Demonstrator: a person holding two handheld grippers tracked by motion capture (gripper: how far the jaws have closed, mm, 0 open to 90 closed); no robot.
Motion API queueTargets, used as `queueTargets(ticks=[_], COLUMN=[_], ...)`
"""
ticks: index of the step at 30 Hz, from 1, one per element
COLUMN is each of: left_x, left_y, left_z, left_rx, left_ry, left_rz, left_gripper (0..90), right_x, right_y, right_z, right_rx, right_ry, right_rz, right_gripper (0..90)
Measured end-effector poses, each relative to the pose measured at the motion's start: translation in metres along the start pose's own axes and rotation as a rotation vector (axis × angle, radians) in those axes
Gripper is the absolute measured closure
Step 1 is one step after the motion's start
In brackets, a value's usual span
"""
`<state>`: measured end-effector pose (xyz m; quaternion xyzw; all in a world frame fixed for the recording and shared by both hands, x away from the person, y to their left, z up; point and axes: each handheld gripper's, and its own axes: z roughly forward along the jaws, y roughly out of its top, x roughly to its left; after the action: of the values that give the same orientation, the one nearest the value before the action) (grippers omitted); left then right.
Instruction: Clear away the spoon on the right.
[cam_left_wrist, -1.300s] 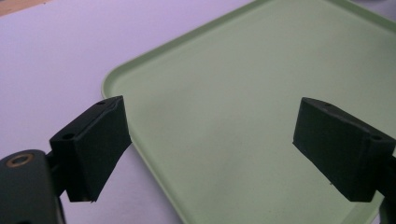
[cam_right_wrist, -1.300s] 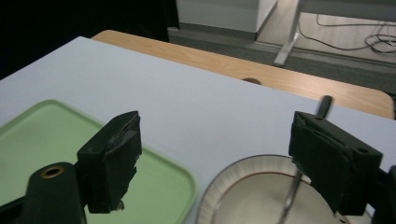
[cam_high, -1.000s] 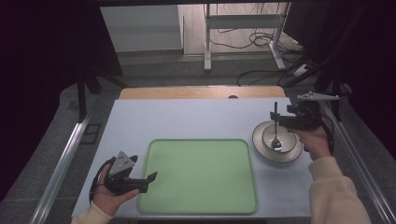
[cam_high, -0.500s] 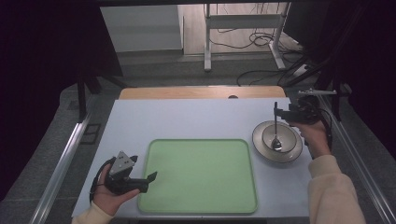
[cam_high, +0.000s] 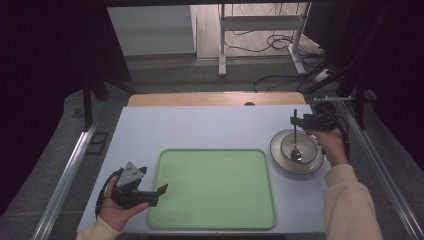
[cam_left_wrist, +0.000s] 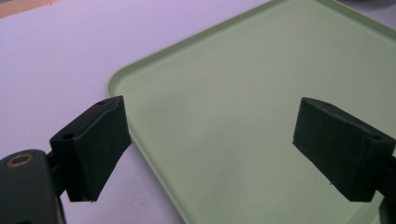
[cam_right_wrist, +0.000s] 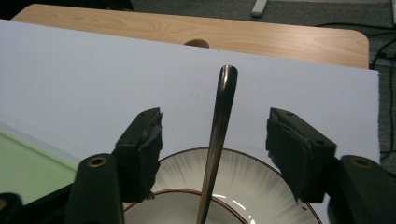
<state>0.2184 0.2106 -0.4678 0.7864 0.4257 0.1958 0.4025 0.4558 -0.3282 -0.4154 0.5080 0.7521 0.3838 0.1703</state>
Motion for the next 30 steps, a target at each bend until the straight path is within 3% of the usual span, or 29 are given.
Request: queueTargets(ticks=[4,5,9,18,22,30], left_x=[0.0,0.001,0.001,0.0,0.001,0.002], left_y=[0.0,0.0,-0.001,0.0,0.0,0.0], left_z=[0.0,0.0,0.0,0.0,0.0,-0.001], left_rx=[0.003,0.003,0.004,0.008,0.009,0.009], left_ry=[0.0,0.0,0.0,-0.001,-0.002,0.001], left_rz=[-0.001,-0.001,-0.001,0.006,0.003,0.004], left_gripper=[10.6,10.6,10.6,10.6,10.6,10.5], right_x=[-0.004,-0.007,-0.013,-0.014,-0.014,-0.012], right_y=[-0.001,-0.001,-0.004,-0.007,-0.009,-0.009], right_z=[0.007,0.01,0.013,0.018,0.02,0.02], right_rx=[0.009,0.023,0.052,0.074,0.078,0.082], right_ry=[-0.001,0.008,0.028,0.075,0.097,0.112], right_rz=[0.016,0.043,0.075,0.079,0.088,0.066], right_gripper=[43.5,47.2,54.3,65.6,81.7,84.9])
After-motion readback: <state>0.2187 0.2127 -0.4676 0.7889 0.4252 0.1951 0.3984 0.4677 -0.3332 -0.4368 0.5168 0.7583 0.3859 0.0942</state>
